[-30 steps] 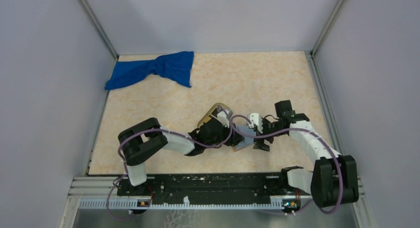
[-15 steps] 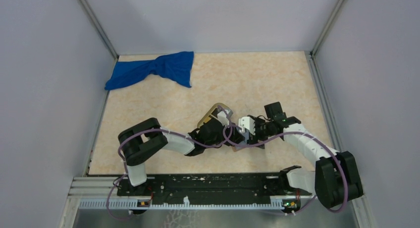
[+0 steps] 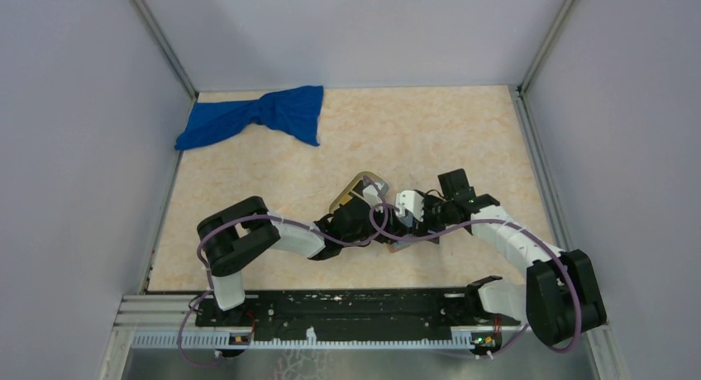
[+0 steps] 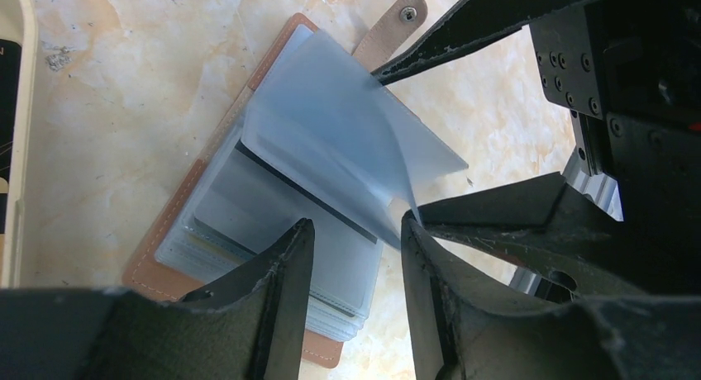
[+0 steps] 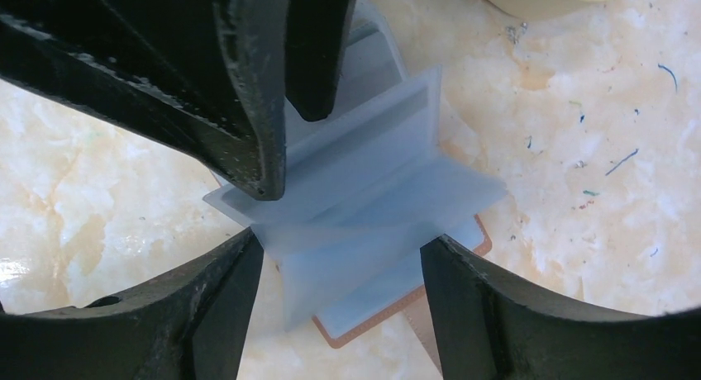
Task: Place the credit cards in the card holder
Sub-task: Insert the credit card into the card holder.
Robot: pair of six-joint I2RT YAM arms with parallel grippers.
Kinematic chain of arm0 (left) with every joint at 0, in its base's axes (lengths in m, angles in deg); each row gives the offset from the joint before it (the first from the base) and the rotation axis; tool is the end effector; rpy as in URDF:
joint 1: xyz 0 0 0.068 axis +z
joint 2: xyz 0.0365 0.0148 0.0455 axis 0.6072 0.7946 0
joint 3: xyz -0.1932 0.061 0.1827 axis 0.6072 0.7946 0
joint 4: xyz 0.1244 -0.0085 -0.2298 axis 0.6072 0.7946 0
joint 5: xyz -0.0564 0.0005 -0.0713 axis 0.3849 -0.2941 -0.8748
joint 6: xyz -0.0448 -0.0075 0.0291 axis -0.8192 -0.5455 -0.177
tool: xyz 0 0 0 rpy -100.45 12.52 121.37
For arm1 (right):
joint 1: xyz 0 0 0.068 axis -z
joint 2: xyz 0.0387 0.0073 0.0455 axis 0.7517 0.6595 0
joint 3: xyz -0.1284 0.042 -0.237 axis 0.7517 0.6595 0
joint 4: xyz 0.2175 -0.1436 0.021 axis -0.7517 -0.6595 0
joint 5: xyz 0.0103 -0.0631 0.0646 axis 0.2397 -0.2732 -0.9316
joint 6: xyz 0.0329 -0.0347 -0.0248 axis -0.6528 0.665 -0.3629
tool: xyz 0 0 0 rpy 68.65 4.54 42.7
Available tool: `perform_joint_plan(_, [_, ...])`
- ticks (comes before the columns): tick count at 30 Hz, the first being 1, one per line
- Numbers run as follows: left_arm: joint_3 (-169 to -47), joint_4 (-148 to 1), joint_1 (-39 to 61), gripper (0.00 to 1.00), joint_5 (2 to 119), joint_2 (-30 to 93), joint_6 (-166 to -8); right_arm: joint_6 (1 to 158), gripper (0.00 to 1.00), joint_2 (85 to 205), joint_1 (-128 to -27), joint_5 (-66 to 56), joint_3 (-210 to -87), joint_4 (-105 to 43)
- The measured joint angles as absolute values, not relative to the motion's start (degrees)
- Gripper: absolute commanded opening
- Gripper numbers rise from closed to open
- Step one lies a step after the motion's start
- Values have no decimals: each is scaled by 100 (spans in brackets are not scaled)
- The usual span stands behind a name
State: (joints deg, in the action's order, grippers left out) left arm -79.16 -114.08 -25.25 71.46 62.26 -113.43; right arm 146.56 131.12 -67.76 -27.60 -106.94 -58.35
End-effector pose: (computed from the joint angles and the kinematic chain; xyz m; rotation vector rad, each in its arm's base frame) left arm 0.1682 -0.3209 0.1400 0.4102 2.0495 -1.0912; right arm 0.1891 0.0843 0.1814 -1.7043 1.7860 0.4078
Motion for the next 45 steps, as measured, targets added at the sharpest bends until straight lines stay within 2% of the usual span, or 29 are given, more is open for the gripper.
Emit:
perform_joint_plan(10, [-7859,-11408,-2520,47,7151,6224,-11343,14302,67,13103,-6774,-2323,-10697,-5745])
perform_joint_plan(18, [-7768,-11141,-2520,37,7306,6030,-11330,13614,68,12898,-6352,-2069,-10701,-5529])
perform_joint_plan(22, [-7763,-10933,-2520,32,7376,5925,-11315,13288,67,12806,-6237,-2358,-10799,-5557])
perform_joint_plan(24, [-7757,-10870,-2520,30,7398,5907,-11315,13146,61,12806,-6237,-2668,-10893,-5605])
perform_joint_plan(28, [-7704,-10848,-2520,29,7420,5905,-11319,12892,32,13070,-6265,-3298,-11118,-5732])
perform_joint_plan(32, [-7641,-10852,-2520,29,7437,5870,-11326,12615,21,13824,-6298,-3383,-11398,-5926])
perform_joint_plan(39, [-7525,-10848,-2520,29,7439,5802,-11324,12101,16,15048,-6593,-2909,-11818,-6088])
perform_joint_plan(45, [-7344,-10852,-2514,31,7444,5630,-11321,12011,16,15099,-6870,-2791,-11916,-6125])
